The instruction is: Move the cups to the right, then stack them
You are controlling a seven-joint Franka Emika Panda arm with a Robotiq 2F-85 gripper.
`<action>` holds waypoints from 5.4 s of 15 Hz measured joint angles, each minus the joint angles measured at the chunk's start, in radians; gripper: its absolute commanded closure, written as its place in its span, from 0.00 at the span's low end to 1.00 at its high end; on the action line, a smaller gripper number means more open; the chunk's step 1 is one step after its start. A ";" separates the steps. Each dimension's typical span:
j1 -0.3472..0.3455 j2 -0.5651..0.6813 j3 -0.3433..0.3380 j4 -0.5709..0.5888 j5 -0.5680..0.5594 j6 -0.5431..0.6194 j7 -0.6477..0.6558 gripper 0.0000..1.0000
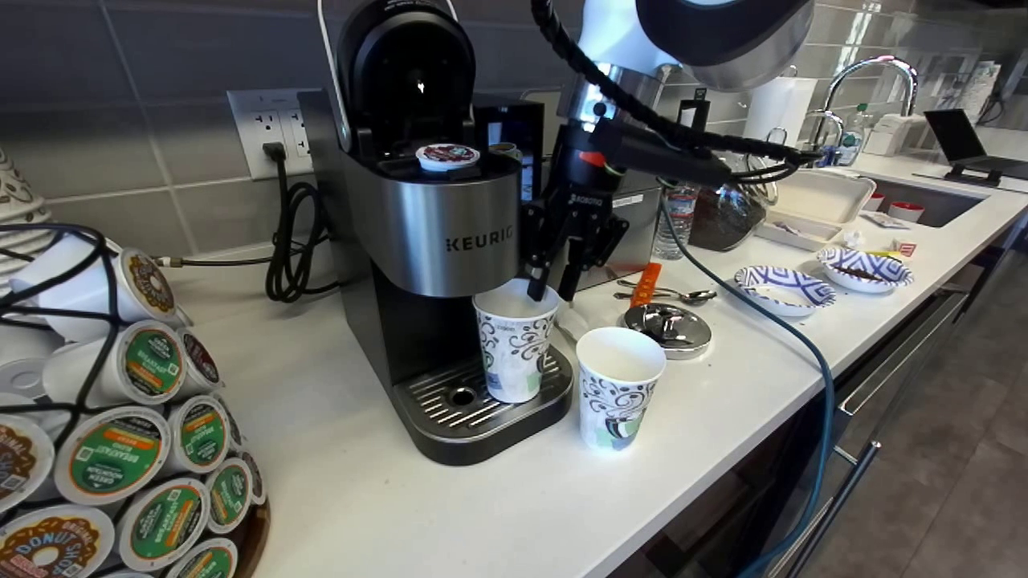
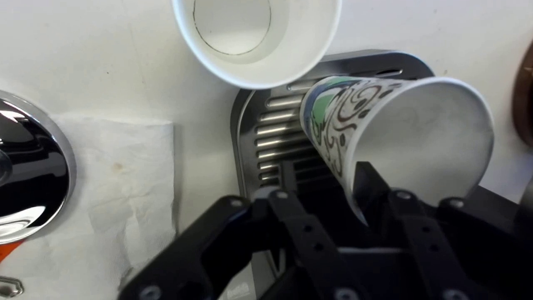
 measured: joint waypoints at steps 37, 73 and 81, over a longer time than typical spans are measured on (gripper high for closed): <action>-0.351 -0.538 -0.197 -0.614 -0.080 0.095 0.511 0.99; -0.308 -0.200 -0.290 -0.313 -0.176 0.235 0.866 0.00; -0.243 -0.413 -0.118 -0.419 -0.104 0.045 0.622 0.00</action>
